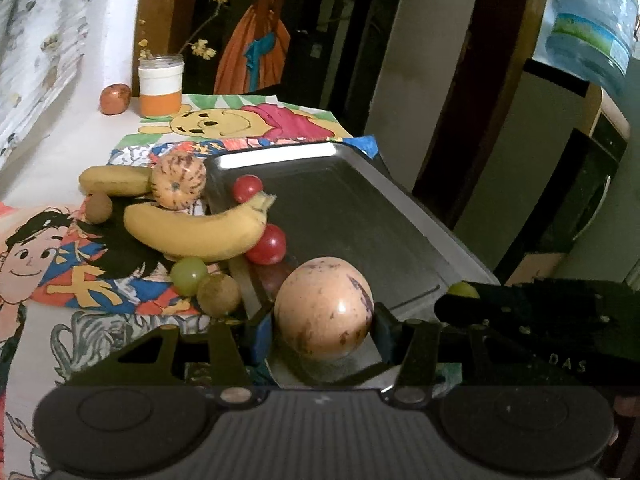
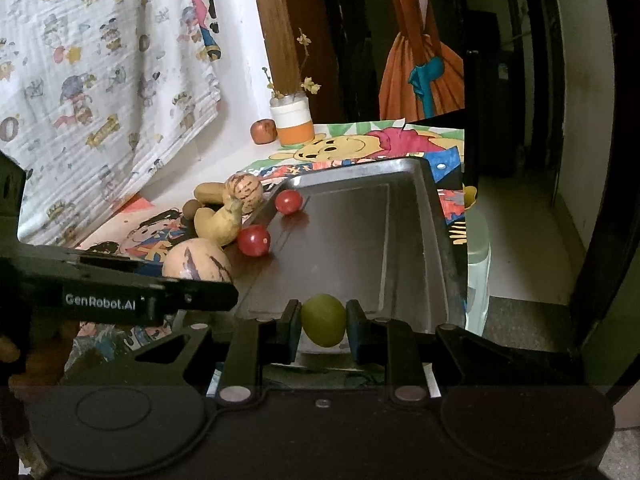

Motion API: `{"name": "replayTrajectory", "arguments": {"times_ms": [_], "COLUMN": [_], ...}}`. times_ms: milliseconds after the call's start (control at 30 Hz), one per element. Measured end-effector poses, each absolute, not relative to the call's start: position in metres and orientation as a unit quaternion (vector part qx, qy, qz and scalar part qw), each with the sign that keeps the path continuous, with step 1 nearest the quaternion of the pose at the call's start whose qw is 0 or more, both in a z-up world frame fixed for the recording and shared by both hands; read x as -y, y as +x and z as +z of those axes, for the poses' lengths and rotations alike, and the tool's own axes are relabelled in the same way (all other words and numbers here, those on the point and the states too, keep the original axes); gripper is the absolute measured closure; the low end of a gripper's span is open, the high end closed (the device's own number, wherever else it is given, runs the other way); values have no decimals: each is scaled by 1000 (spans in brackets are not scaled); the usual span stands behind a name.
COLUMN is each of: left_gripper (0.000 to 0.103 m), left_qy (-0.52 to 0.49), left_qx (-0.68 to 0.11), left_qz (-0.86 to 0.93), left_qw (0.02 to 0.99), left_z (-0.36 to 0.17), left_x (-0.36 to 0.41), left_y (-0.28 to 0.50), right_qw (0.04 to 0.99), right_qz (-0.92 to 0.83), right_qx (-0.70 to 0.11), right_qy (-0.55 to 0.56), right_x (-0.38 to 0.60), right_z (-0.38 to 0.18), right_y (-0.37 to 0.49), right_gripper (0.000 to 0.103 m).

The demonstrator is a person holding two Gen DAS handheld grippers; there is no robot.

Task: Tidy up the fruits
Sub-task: 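Lower the grape and brown round fruit into the tray and open both grippers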

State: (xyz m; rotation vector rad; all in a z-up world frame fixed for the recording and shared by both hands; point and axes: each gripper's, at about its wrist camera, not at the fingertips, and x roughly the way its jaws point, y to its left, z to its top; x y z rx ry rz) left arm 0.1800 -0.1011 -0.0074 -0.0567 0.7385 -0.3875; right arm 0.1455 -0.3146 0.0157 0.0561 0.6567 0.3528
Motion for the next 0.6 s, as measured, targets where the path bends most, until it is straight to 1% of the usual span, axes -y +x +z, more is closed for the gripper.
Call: {"name": "replayTrajectory", "arguments": {"times_ms": [433, 467, 600], "left_gripper": [48, 46, 45], "left_qy": [-12, -14, -16], "left_qx": [-353, -354, -354], "left_qz": [-182, -186, -190], "left_qw": [918, 916, 916], "left_z": [-9, -9, -9], "left_x": [106, 106, 107], "left_y": [175, 175, 174], "right_qw": [931, 931, 932], "right_qz": [159, 159, 157], "right_qx": [-327, -328, -327], "right_qy": [26, 27, 26], "right_x": [315, 316, 316], "right_z": [9, 8, 8], "right_y": [148, 147, 146], "right_gripper": [77, 77, 76]}}
